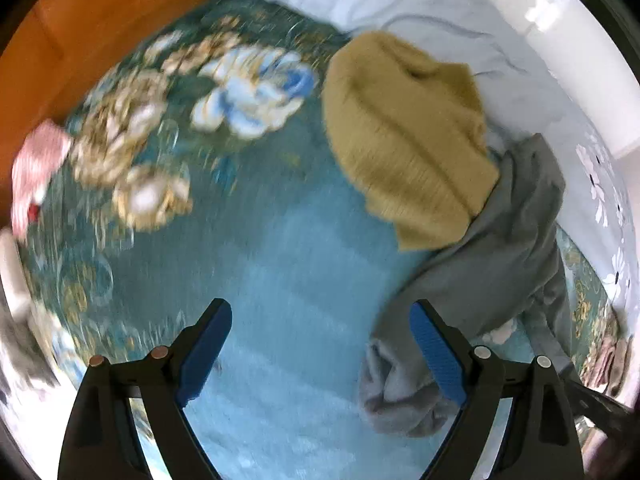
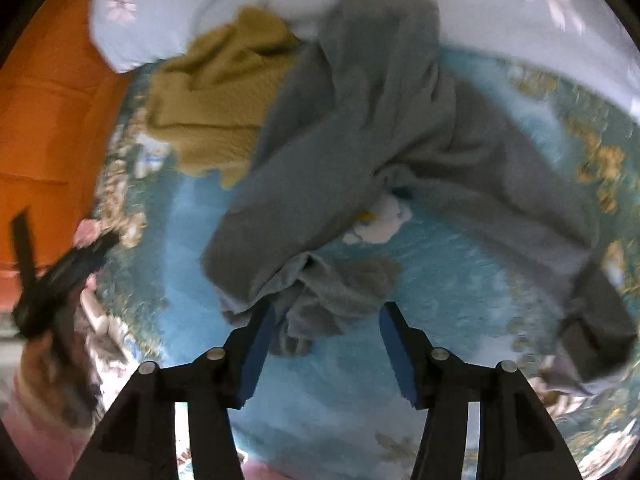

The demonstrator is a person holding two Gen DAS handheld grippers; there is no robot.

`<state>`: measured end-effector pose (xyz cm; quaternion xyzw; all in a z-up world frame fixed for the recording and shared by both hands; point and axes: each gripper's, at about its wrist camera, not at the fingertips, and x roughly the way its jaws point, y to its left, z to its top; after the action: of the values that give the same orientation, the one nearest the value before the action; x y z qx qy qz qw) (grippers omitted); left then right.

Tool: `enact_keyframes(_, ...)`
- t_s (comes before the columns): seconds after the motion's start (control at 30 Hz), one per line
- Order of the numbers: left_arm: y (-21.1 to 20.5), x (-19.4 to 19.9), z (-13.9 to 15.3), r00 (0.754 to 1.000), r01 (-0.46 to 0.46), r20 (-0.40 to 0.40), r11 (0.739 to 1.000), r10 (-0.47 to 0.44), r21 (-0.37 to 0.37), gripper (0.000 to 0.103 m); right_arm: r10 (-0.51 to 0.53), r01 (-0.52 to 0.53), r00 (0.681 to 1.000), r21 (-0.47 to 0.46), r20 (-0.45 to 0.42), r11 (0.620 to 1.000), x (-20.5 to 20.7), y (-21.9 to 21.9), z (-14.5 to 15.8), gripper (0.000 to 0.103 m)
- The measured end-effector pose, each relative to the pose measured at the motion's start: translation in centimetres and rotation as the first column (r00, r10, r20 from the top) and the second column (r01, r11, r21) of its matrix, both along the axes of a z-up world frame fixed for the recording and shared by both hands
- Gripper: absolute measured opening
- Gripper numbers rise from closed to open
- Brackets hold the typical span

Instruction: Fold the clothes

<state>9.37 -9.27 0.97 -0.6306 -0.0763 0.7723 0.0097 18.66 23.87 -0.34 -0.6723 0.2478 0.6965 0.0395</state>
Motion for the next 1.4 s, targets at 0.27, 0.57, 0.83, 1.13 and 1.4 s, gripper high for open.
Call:
enact_keyframes(0.27,-2.4,4.7,-0.7,0.996,-0.084,0.034,0.995,0.082,0.045,0.091,-0.155,0.158,0.981,-0.025,0.115,0.987,0.9,-1.4,-8.1,0.072)
enact_keyframes(0.57,-2.1,6.2,0.4,0.999,-0.017,0.049,0.999,0.015,0.040,0.091,-0.365,0.381,0.918,-0.093,0.154,0.920,2.7,-0.2,-8.8,0.015)
enact_keyframes(0.83,0.7,5.8,1.0,0.998,0.030,0.060,0.997,-0.034,0.077,0.091,-0.440,0.443,0.895,-0.027,0.081,0.896,12.8,6.3,-3.2,0.014)
enact_keyframes(1.13,8.3,4.5,1.3,0.981,0.180,0.060,0.978,-0.187,0.110,0.091,-0.730,0.700,0.678,0.223,0.090,0.678,31.0,19.4,1.7,0.013)
enact_keyframes(1.4,14.2,0.8,0.7,0.964,0.245,0.065,0.957,-0.258,0.155,0.091,-0.883,0.811,0.466,0.376,0.049,0.449,34.7,28.7,3.5,0.013)
